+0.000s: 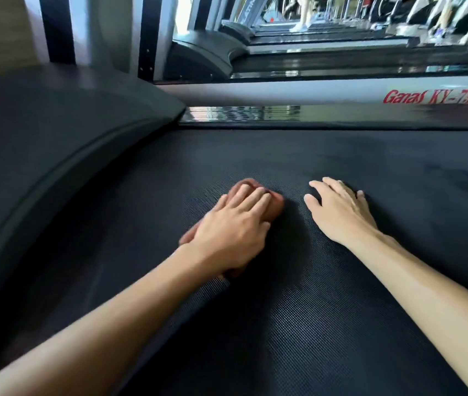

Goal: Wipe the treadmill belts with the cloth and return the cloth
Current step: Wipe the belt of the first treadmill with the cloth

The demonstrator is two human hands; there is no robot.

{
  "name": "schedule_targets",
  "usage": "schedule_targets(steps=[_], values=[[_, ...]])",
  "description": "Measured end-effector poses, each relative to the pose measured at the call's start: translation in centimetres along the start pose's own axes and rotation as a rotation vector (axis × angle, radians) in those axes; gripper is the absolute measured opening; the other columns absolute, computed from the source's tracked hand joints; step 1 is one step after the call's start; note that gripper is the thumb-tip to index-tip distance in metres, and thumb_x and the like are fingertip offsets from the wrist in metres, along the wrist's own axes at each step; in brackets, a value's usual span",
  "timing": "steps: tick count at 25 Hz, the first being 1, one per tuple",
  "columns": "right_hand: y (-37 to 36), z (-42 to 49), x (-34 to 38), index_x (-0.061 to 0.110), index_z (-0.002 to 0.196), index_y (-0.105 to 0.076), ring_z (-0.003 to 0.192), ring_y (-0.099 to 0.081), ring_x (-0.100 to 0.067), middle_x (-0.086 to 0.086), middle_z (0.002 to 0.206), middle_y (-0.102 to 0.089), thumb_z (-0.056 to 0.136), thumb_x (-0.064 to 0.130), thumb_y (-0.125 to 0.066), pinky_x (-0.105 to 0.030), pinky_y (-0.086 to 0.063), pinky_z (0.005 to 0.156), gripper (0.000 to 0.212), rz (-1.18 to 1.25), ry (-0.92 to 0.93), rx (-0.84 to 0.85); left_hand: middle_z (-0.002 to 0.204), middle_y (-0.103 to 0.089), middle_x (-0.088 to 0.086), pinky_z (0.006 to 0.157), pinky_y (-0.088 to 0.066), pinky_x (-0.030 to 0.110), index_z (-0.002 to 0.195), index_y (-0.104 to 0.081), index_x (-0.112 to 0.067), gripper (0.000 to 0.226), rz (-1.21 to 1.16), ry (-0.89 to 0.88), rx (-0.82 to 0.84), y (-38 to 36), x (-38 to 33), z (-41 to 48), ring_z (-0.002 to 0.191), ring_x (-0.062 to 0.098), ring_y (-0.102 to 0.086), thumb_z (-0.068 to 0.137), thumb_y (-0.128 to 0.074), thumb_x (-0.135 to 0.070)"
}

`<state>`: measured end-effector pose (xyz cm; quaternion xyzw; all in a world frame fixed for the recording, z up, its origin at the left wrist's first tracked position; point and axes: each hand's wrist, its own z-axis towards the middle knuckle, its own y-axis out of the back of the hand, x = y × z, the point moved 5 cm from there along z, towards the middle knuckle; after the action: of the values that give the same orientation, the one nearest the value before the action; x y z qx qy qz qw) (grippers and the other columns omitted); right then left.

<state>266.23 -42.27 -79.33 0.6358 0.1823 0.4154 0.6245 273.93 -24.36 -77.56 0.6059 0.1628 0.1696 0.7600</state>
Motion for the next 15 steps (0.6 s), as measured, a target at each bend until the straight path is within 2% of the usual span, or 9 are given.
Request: schedule_targets(steps=[1, 3, 6, 8, 10, 11, 13, 15], values=[[-0.1, -0.1, 0.1, 0.03, 0.148, -0.033, 0.149, -0.011, -0.017, 0.003, 0.161, -0.02, 0.102, 0.046, -0.029, -0.047, -0.003, 0.119, 0.049, -0.005, 0.003, -0.002, 0.16, -0.015, -0.011, 0.119, -0.013, 0.042, 0.151, -0.022, -0.025, 0.056, -0.036, 0.01, 0.047, -0.3, 0.3, 1.3, 0.148, 0.013, -0.006, 0.099, -0.034, -0.041], [-0.2, -0.3, 0.0, 0.032, 0.149, -0.031, 0.149, -0.01, -0.016, 0.004, 0.161, -0.018, 0.102, 0.047, -0.027, -0.046, -0.002, 0.12, 0.05, -0.017, 0.009, -0.005, 0.161, -0.015, -0.009, 0.119, -0.016, 0.045, 0.151, -0.023, -0.025, 0.055, -0.04, 0.096, 0.113, -0.6, 5.8, 3.6, 0.148, 0.014, -0.007, 0.099, -0.036, -0.04], [-0.1, -0.5, -0.2, 0.033, 0.149, -0.031, 0.149, -0.01, -0.016, 0.005, 0.161, -0.018, 0.102, 0.048, -0.026, -0.045, -0.003, 0.12, 0.05, -0.022, 0.009, 0.003, 0.155, -0.03, 0.0, 0.116, -0.024, 0.047, 0.145, -0.033, -0.023, 0.058, 0.003, 0.436, 0.122, 0.1, 20.5, 2.2, 0.144, 0.023, -0.021, 0.092, -0.032, -0.046], [-0.1, -0.4, -0.1, 0.032, 0.15, -0.03, 0.149, -0.01, -0.016, 0.005, 0.161, -0.018, 0.102, 0.048, -0.025, -0.045, -0.003, 0.12, 0.05, -0.034, 0.004, 0.005, 0.155, -0.03, 0.005, 0.116, -0.024, 0.048, 0.146, -0.031, -0.022, 0.065, 0.048, 0.628, 0.137, 1.2, 26.9, -1.3, 0.142, 0.028, -0.024, 0.088, -0.025, -0.051], [-0.3, -0.5, 0.0, 0.031, 0.15, -0.028, 0.149, -0.01, -0.017, 0.005, 0.162, -0.017, 0.103, 0.047, -0.024, -0.046, -0.003, 0.12, 0.051, -0.051, 0.001, 0.006, 0.158, -0.023, 0.005, 0.118, -0.018, 0.046, 0.149, -0.027, -0.017, 0.059, 0.076, 0.712, 0.111, 1.3, 26.6, -2.7, 0.145, 0.027, -0.017, 0.096, -0.032, -0.042], [-0.3, -0.6, 0.1, 0.031, 0.151, -0.027, 0.149, -0.01, -0.018, 0.005, 0.162, -0.016, 0.103, 0.047, -0.024, -0.047, -0.003, 0.12, 0.051, -0.056, -0.001, 0.001, 0.157, -0.024, 0.005, 0.117, -0.019, 0.046, 0.148, -0.028, -0.015, 0.056, 0.098, 0.7, 0.077, 1.2, 24.4, -2.0, 0.145, 0.027, -0.017, 0.097, -0.035, -0.038], [-0.6, -0.6, 0.2, 0.031, 0.151, -0.027, 0.149, -0.01, -0.019, 0.004, 0.162, -0.016, 0.103, 0.046, -0.024, -0.047, -0.004, 0.12, 0.051, -0.061, 0.001, -0.005, 0.156, -0.027, 0.004, 0.115, -0.021, 0.047, 0.145, -0.032, -0.015, 0.054, 0.06, 0.573, 0.035, 0.9, 17.6, 0.4, 0.145, 0.025, -0.017, 0.096, -0.037, -0.037], [-0.5, -0.6, 0.1, 0.031, 0.151, -0.026, 0.149, -0.01, -0.018, 0.005, 0.162, -0.016, 0.103, 0.047, -0.024, -0.046, -0.004, 0.12, 0.051, -0.053, 0.001, 0.003, 0.154, -0.029, 0.001, 0.114, -0.021, 0.046, 0.143, -0.033, -0.017, 0.053, 0.038, 0.323, 0.027, 0.1, 9.6, 2.7, 0.145, 0.022, -0.017, 0.095, -0.038, -0.038]])
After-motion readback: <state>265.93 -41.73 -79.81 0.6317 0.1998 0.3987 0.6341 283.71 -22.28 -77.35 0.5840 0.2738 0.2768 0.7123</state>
